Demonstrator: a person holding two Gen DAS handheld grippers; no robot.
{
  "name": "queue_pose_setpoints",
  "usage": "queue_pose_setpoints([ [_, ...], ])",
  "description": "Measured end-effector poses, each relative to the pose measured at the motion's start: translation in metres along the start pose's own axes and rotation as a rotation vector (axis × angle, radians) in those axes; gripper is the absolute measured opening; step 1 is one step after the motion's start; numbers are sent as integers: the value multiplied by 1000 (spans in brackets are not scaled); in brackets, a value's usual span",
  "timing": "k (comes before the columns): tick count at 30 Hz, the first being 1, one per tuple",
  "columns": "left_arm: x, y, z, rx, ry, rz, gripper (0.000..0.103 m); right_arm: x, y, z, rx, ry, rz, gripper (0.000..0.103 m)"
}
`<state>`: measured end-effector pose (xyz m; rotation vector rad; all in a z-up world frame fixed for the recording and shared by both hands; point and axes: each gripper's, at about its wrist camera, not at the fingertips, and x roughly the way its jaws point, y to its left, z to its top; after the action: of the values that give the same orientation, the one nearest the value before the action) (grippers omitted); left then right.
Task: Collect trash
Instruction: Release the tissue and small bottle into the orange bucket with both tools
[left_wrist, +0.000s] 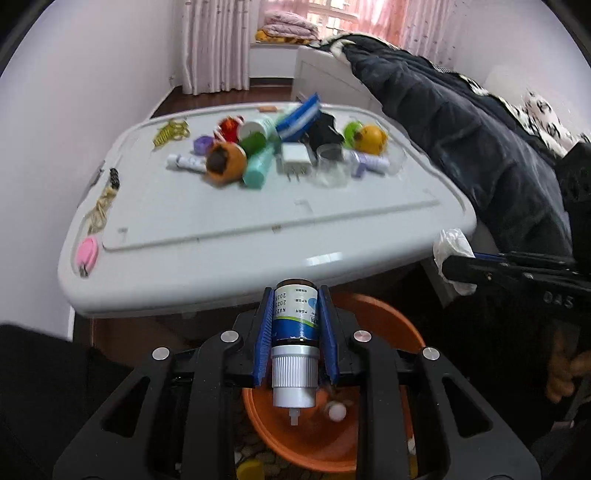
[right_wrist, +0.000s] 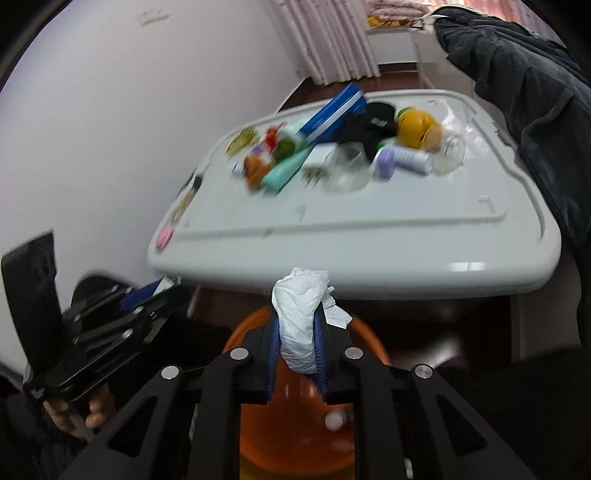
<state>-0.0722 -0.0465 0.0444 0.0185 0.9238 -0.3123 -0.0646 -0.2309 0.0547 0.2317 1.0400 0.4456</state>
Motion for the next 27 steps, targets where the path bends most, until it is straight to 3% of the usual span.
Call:
queue_pose_setpoints([
  [8,20,-6,-15,-1,114,-19,23,24,11,-35,6,129,-17,19],
  [11,26,1,-17,-33,146,-15,23,32,11,-39,13,156,-26,38],
  [12,29,3,-18,-42,157,-14,25,33,10,-40,18,162,-23,53],
  [13,32,4,-19,-51,172,-6,36,35,8,-40,20,166,-28,57],
  [14,33,6,-19,-57,178,-1,54,36,7,-40,24,170,-34,57],
  [16,34,9,-19,-69,180,2,66,35,4,-39,38,173,-25,57],
  [22,38,11,-16,-63,191,10,67,30,1,-17,27,132,-36,57],
  [27,35,17,0,-63,141,15,71,38,-1,44,-39,13,-113,62],
])
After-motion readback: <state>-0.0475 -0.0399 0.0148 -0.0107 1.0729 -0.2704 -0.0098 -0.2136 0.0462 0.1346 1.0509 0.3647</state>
